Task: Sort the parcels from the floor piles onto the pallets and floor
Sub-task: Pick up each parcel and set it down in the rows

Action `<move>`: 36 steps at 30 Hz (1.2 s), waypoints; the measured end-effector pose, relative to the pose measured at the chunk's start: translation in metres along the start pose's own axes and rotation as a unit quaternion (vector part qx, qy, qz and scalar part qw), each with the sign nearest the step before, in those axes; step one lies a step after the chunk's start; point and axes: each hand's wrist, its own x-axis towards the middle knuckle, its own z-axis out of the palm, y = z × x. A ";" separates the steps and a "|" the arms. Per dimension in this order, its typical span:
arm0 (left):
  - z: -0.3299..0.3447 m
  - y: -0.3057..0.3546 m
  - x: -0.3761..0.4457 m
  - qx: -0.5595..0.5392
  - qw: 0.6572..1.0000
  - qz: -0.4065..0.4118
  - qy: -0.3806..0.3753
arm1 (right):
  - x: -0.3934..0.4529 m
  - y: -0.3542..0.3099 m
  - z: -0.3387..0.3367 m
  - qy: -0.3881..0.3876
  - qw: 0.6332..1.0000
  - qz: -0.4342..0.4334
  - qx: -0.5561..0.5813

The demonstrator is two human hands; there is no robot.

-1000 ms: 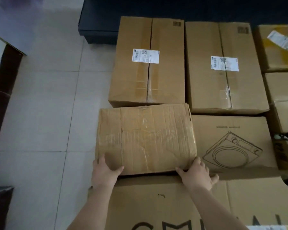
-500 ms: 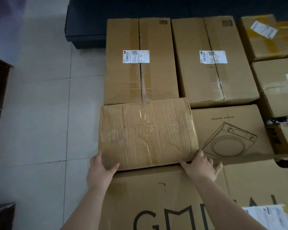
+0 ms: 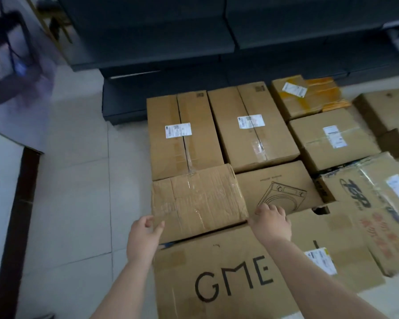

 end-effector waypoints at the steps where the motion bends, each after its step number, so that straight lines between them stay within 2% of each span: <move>1: -0.012 0.005 -0.012 0.005 1.000 0.013 0.005 | -0.015 0.003 -0.015 0.007 1.000 -0.006 0.008; 6: -0.040 0.033 -0.083 0.022 0.998 0.050 0.016 | -0.084 0.028 -0.064 0.038 0.998 -0.041 0.043; 12: 0.011 0.101 -0.185 0.075 0.987 0.133 -0.050 | -0.141 0.105 -0.112 0.066 0.994 -0.069 0.059; 15: 0.065 0.144 -0.240 0.095 0.972 0.191 -0.092 | -0.162 0.174 -0.137 0.094 0.992 -0.067 0.055; 19: 0.151 0.209 -0.321 0.131 0.947 0.274 -0.109 | -0.192 0.286 -0.171 0.104 0.992 -0.061 0.028; 24: 0.257 0.292 -0.415 0.198 0.897 0.357 -0.167 | -0.220 0.434 -0.208 0.143 0.989 0.009 0.029; 30: 0.354 0.391 -0.485 0.248 0.849 0.425 -0.194 | -0.212 0.570 -0.249 0.167 0.981 0.092 0.037; 36: 0.480 0.487 -0.528 0.228 0.833 0.435 -0.253 | -0.162 0.696 -0.301 0.168 0.976 0.134 0.021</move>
